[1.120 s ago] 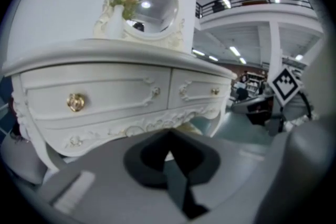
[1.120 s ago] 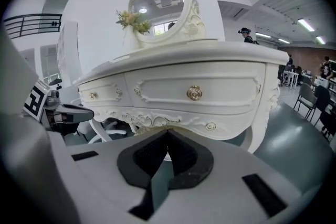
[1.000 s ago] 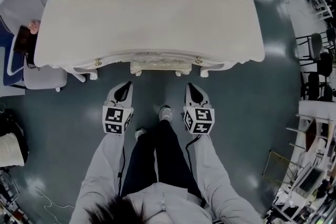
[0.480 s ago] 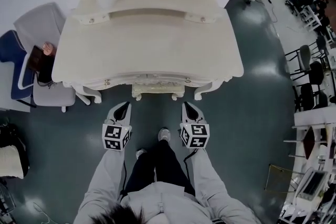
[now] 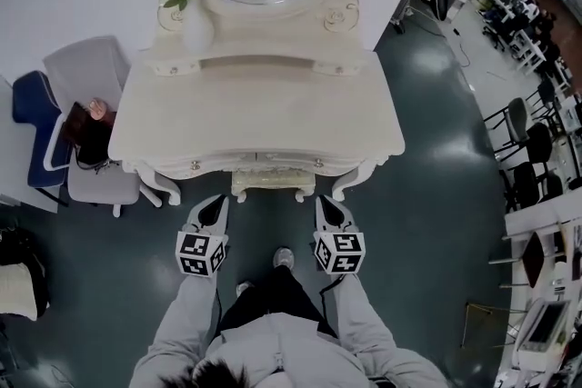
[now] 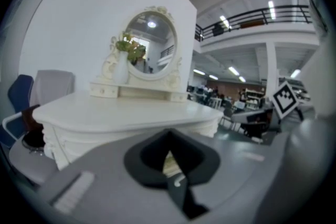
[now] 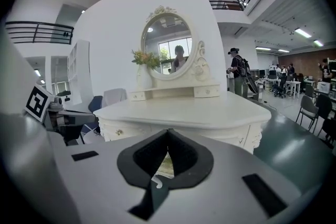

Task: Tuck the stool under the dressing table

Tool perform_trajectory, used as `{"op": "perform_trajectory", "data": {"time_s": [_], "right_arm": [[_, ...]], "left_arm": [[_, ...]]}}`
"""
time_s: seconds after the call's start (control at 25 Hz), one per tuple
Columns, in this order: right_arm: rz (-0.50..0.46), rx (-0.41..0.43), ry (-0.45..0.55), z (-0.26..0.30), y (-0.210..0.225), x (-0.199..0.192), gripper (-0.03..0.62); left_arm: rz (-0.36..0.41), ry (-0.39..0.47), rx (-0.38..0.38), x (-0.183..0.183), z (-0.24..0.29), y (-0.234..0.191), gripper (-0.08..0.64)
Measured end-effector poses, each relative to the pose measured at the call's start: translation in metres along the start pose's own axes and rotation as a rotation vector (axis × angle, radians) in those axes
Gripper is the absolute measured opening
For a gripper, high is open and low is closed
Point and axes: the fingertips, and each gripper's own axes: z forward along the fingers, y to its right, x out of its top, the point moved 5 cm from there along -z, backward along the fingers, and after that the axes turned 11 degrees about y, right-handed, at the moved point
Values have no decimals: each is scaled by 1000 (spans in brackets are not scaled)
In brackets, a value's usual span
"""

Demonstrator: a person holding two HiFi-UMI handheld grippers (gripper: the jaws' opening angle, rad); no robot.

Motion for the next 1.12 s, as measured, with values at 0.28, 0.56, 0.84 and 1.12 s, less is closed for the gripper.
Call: {"op": "perform_trajectory", "data": {"time_s": [0.28, 0.56, 0.84, 1.12], "right_arm": [[-7, 32, 63, -17, -16, 39, 2], [-59, 59, 136, -32, -36, 75, 2], [-91, 54, 216, -51, -51, 108, 2], [-105, 26, 290, -72, -57, 135, 2]], "left_arm": [[1, 73, -15, 39, -19, 11, 5], [6, 147, -20, 76, -41, 12, 5], [63, 238, -34, 114, -59, 17, 5], [91, 326, -34, 148, -79, 23, 5]]}}
